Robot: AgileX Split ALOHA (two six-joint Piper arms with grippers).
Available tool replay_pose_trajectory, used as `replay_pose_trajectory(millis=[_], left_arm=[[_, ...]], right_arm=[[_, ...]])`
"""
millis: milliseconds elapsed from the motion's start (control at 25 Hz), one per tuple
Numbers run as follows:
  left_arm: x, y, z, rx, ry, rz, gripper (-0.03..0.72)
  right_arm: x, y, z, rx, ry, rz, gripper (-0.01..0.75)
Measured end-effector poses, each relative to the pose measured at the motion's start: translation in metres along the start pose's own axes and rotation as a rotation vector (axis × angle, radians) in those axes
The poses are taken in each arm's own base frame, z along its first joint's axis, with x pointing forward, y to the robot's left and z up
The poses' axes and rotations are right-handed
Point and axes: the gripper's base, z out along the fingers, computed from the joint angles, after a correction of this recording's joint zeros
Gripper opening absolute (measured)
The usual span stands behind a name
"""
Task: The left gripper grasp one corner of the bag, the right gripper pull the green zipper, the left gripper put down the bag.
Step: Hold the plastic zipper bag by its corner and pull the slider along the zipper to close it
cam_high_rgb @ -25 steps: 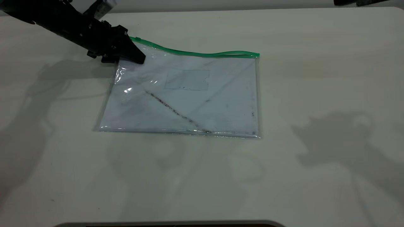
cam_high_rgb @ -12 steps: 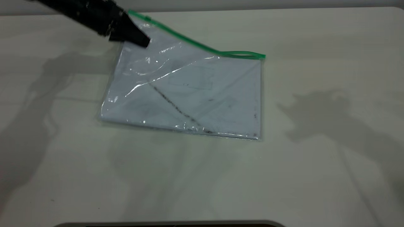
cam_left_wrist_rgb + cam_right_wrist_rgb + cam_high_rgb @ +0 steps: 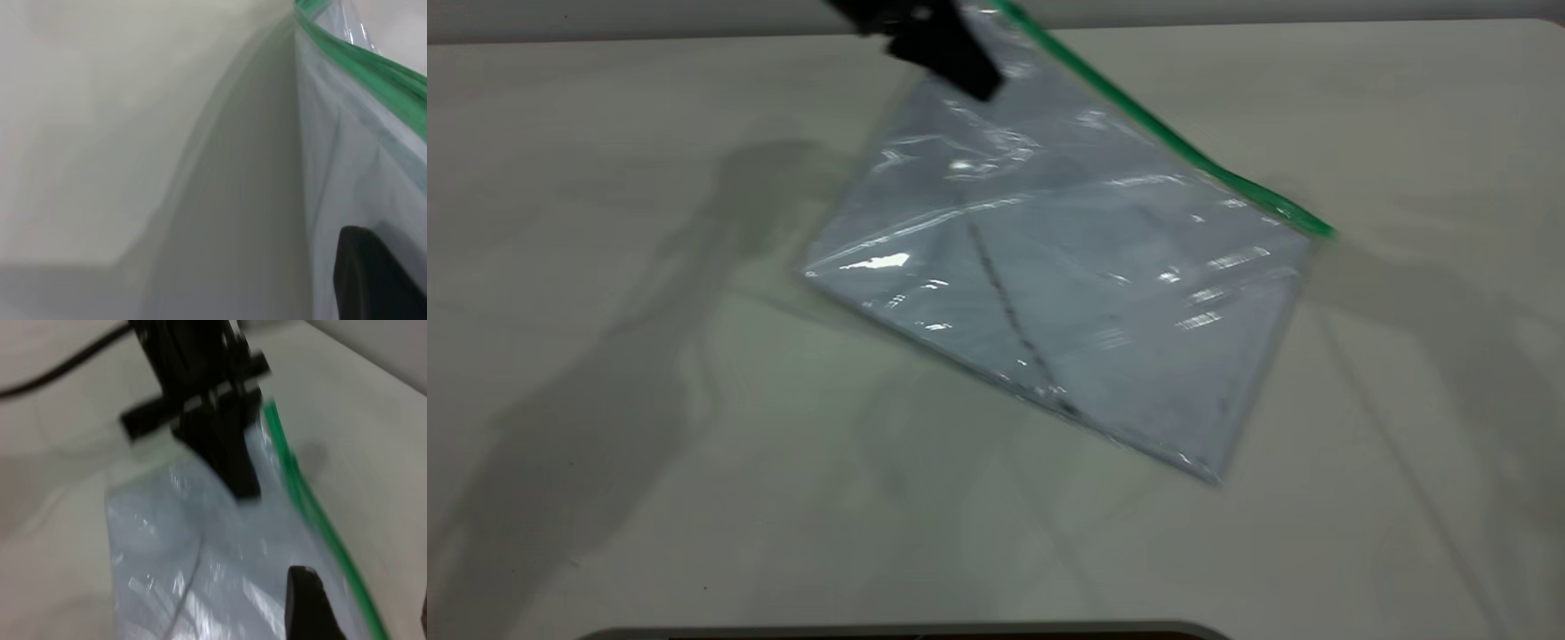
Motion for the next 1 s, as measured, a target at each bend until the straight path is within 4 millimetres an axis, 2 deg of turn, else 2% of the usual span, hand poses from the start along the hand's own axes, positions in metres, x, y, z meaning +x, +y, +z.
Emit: replay_pose_trajectory(millis=[160,320,480,640,1000], left_arm=[[-0.017,-0.017,0.016,0.0,0.041,0.073,0.053],[-0.02,-0.021,0.02,-0.005,0.063,0.084,0.053],[-0.023,-0.025,0.025,-0.001,0.072,0.094,0.053],[-0.03,-0.037,0.037,0.02,0.084,0.139,0.053],[-0.033,-0.042,0.044,0.033,0.09,0.202,0.053]], right_arm=[[0.007,-0.008,0.019,-0.058,0.01,-0.015,0.445],[0.016,-0.009,0.028,-0.095,0.024,-0.062,0.439],[0.017,-0.01,0.03,-0.095,0.011,-0.099,0.422],[0.019,-0.011,0.035,-0.104,-0.012,-0.084,0.417],[0.045,-0.012,0.056,-0.166,0.015,-0.055,0.413]])
